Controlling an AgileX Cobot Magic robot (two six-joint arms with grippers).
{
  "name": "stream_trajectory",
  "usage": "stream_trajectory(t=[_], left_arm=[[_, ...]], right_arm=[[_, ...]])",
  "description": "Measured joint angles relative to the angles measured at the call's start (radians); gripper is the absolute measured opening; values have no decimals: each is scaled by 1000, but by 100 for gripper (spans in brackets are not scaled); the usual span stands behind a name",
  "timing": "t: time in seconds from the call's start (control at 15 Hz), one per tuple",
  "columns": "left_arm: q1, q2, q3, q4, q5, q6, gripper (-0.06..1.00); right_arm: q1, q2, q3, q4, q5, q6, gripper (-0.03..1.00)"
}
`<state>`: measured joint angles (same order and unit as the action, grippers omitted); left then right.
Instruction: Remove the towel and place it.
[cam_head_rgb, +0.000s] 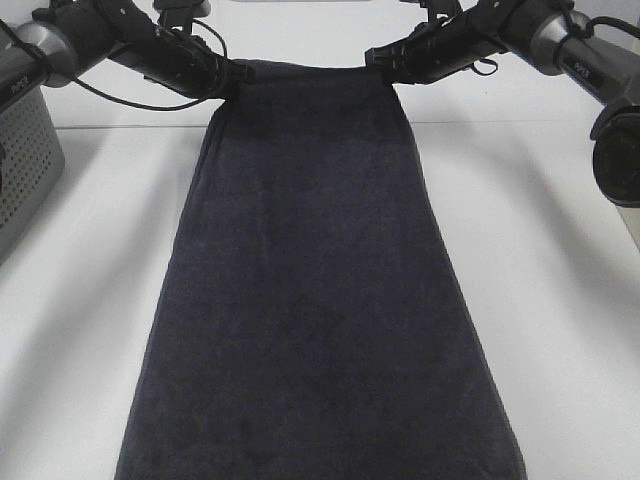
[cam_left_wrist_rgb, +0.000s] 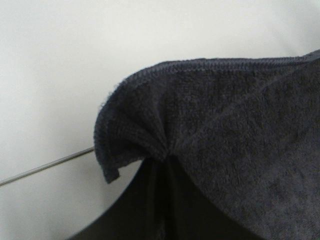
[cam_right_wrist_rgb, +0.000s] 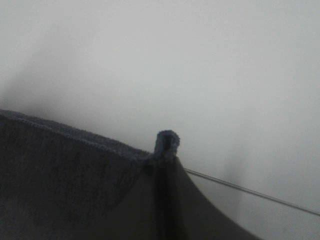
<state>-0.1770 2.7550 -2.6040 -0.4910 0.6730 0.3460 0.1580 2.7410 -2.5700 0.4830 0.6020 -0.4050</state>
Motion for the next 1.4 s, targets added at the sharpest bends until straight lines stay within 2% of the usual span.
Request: stream_trajectory(t=[1.07,1.2,1.27,1.4], left_arm=[[0,70,0,2,-110,16,1],[0,75,0,2,-120,16,4],[0,75,0,2,-124,16,9],[0,75,0,2,-139,16,28]], right_arm=[[0,67,0,15,-59,-1,2],[0,67,0,18,-59,-1,10],[0,67,0,18,-63,-1,18],[0,67,0,18,-67,-1,40]])
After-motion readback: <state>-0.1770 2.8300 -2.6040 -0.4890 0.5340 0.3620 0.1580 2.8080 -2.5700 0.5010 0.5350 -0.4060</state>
